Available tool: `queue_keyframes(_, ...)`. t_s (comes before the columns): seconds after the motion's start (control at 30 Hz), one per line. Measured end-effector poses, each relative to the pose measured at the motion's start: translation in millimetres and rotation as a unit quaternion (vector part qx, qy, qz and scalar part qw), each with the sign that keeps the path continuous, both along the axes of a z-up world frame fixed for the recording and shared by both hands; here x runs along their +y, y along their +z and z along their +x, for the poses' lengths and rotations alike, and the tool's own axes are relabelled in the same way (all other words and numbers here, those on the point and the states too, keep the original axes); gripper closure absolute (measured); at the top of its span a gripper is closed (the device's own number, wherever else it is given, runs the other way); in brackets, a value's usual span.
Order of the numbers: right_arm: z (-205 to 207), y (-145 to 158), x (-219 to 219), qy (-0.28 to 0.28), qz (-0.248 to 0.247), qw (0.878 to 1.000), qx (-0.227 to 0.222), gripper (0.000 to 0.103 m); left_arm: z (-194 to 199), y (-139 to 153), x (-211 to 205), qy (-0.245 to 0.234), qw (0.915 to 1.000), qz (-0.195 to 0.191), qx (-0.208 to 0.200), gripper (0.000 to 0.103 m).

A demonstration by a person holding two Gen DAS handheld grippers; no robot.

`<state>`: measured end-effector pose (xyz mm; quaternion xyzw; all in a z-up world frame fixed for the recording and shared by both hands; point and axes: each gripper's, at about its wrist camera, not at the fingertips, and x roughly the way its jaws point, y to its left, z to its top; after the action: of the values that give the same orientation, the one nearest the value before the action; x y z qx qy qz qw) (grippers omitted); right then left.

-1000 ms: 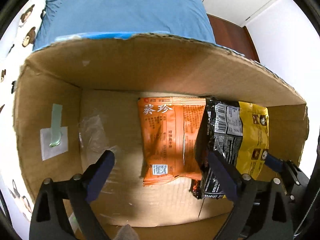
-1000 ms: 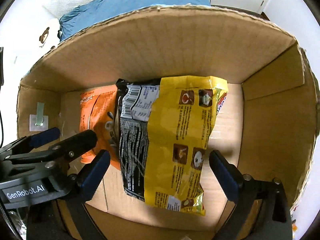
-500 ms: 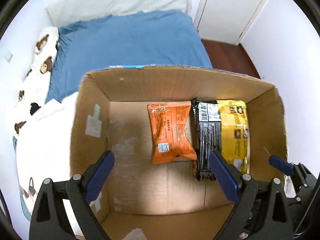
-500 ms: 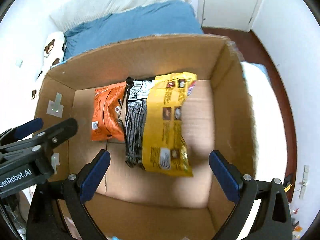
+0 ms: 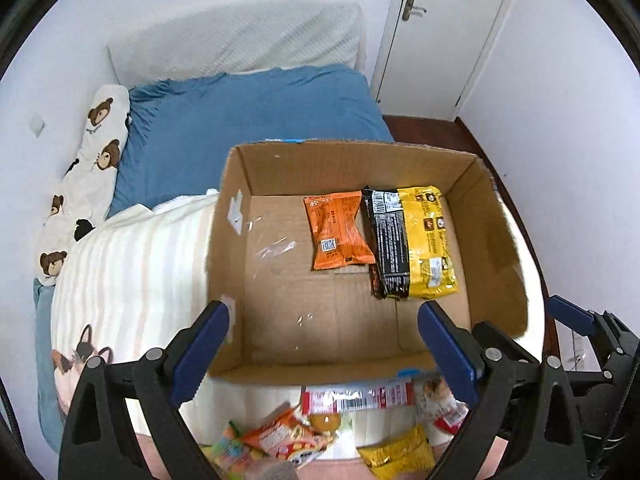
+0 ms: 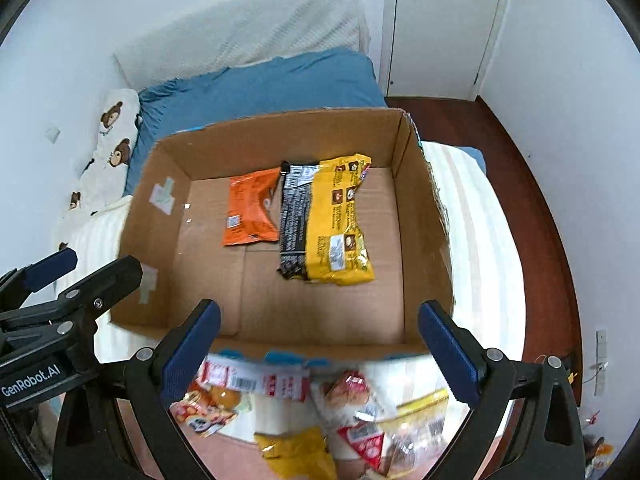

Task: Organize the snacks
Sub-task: 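Lift both tools out of the box back toward the snacks, then grasp the red packet with left tool while right tool grasps Franzzi pack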

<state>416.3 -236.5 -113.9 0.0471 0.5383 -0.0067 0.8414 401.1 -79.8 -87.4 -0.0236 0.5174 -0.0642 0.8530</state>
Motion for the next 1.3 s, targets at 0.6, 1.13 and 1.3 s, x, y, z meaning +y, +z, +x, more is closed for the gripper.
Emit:
queue_keyframes(0.6,-129,-28,4,-0.036,0.093,0.993,0.059,0.002,-117,-5,37,0.009,0.9999,0.006,0.007,0.006)
queue_keyframes(1.13,-223,-204,-78,-0.208,0.194,0.932,0.225,0.006,-214,-247,119,0.091,0.9353,-0.062,0.336,0.014)
queue_keyframes(1.3,-217,-221,-69,-0.203,0.132,0.942,0.233,0.04,-210,-265,121,0.103,0.9336,-0.053,0.339,0.04)
